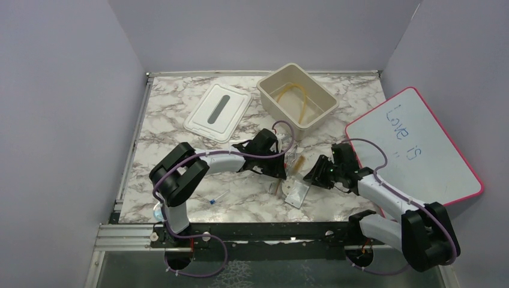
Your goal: Organize the chemistry lab equipment
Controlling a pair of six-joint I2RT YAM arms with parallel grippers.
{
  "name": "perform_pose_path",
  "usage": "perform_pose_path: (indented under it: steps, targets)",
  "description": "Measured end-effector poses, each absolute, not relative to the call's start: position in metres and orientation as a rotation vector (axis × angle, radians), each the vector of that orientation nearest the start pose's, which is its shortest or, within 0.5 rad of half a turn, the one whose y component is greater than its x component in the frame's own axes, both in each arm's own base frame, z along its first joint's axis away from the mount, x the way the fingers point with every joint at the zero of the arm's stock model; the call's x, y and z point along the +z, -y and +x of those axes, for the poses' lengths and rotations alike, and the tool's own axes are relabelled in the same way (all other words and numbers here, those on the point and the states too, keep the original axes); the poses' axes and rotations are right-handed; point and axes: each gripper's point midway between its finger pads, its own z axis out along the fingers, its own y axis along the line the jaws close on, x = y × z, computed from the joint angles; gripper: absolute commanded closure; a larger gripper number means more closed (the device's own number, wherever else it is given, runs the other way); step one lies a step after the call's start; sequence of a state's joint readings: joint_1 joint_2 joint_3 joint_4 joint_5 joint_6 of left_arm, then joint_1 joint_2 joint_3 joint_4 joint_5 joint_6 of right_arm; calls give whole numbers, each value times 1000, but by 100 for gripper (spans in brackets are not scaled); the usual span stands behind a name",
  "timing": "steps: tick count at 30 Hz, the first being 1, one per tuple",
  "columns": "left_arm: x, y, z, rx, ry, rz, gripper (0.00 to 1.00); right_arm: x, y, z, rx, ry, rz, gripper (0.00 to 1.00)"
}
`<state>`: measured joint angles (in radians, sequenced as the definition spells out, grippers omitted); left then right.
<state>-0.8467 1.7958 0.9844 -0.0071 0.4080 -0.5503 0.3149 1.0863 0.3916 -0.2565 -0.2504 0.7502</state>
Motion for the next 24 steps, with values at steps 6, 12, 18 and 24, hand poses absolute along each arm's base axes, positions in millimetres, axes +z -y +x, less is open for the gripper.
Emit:
perform_pose_path:
  steps: [6,12,18,24]
  targets:
    - [47,375,210,-1082,-2554,614,100,27,-145,208,746,-2582,464,54]
    - [62,375,213,-1062,-2536,648,100,33,-144,208,747,-2568,453,54]
    - [108,362,223,-974,-2411,694,100,76,-148,231,761,-2449,366,52]
    - [146,346,239,-833,-2287,719,100,90,-151,238,777,-2408,304,52]
